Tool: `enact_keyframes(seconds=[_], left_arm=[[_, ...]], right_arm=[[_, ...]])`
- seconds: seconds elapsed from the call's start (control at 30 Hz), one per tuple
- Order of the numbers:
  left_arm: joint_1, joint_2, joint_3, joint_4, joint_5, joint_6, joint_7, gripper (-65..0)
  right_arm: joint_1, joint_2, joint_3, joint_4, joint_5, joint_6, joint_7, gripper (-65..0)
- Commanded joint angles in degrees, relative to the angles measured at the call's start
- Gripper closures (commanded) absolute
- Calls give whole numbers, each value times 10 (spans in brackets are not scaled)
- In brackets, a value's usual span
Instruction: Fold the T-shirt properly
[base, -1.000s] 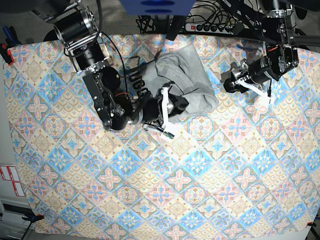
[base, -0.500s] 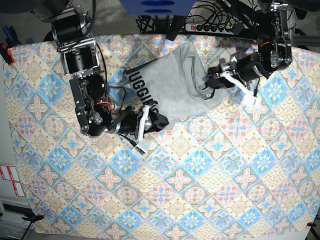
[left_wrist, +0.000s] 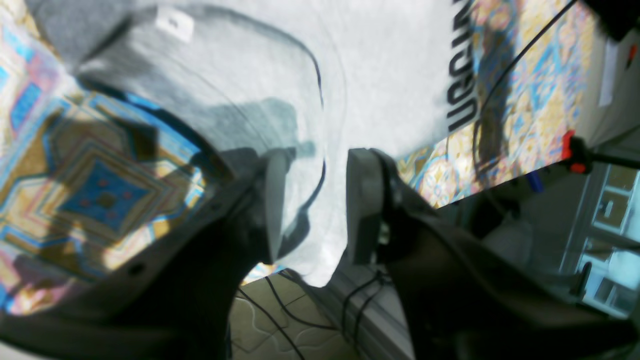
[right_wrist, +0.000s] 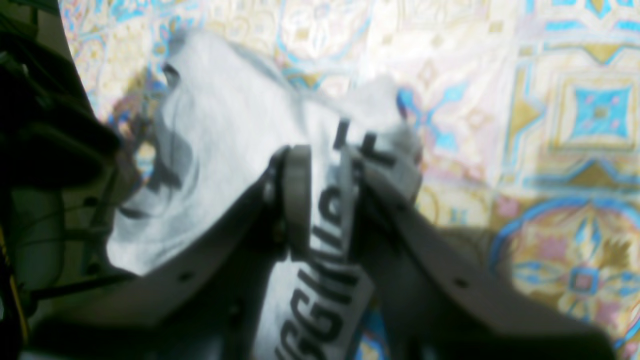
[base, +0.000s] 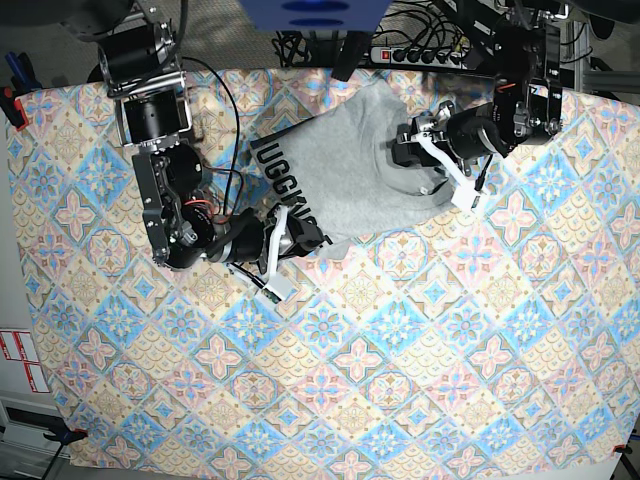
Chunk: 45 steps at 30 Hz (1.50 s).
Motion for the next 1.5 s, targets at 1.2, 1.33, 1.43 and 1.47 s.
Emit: enact_keyframes(seconds=[1.2,1.33,1.43,1.47], left_arm=[[-54,1,96,-149,39,-2,-8,0],[-81,8,130,-181,79,-2,-9,0],[-105,10,157,-187,124,-2,-12,0],[-112,11,164,-187,137,-2,-21,0]], right_arm=[[92,-58,-187,-112,-368,6,110,-57],[89,-36,-187,-117,-371,6,108,-56],[88,1,-187,-112,-371,6,107,-56],[86,14,-186,-111,-370,6,107,-56]])
